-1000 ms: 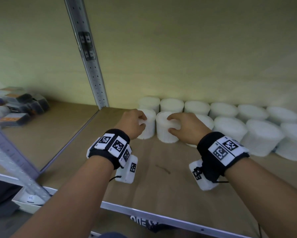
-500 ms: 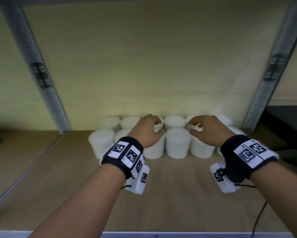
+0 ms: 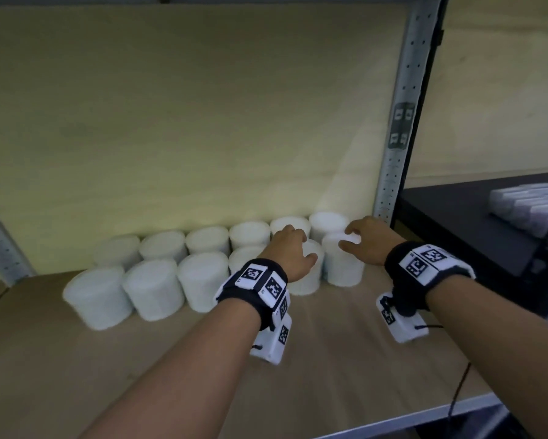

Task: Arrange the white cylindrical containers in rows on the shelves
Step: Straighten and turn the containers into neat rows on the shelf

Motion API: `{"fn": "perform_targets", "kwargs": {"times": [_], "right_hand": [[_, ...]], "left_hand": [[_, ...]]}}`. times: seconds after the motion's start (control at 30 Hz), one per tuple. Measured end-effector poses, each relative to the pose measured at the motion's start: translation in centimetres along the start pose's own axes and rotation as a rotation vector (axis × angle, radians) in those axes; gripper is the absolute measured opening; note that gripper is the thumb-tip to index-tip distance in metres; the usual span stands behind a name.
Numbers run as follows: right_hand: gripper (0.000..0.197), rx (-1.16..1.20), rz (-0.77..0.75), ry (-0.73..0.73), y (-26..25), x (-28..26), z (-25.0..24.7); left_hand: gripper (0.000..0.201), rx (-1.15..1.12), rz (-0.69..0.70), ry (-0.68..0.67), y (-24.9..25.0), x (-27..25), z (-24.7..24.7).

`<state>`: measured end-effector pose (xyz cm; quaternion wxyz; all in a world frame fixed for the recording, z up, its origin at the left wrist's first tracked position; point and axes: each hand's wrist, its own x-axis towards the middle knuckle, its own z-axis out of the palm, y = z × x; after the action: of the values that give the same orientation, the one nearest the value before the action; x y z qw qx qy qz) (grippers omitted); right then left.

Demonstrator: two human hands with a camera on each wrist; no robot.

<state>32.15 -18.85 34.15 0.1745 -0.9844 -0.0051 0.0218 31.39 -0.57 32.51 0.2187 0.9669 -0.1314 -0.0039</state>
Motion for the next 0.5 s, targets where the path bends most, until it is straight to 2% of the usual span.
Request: {"fn": "perform_targets", "kwargs": {"times": [0.2, 0.5], "right_hand": [[0.061, -0.128, 0.01, -0.06, 0.2, 1.2, 1.6], [0.06, -0.159, -0.025, -0.049, 0.4, 1.6, 1.8]], "left_hand": [[0.053, 0.094, -0.073, -0.017, -0.4, 1.8, 1.5], [0.052, 0.076, -0.06, 0.018, -0.7, 2.3, 1.9]]}}
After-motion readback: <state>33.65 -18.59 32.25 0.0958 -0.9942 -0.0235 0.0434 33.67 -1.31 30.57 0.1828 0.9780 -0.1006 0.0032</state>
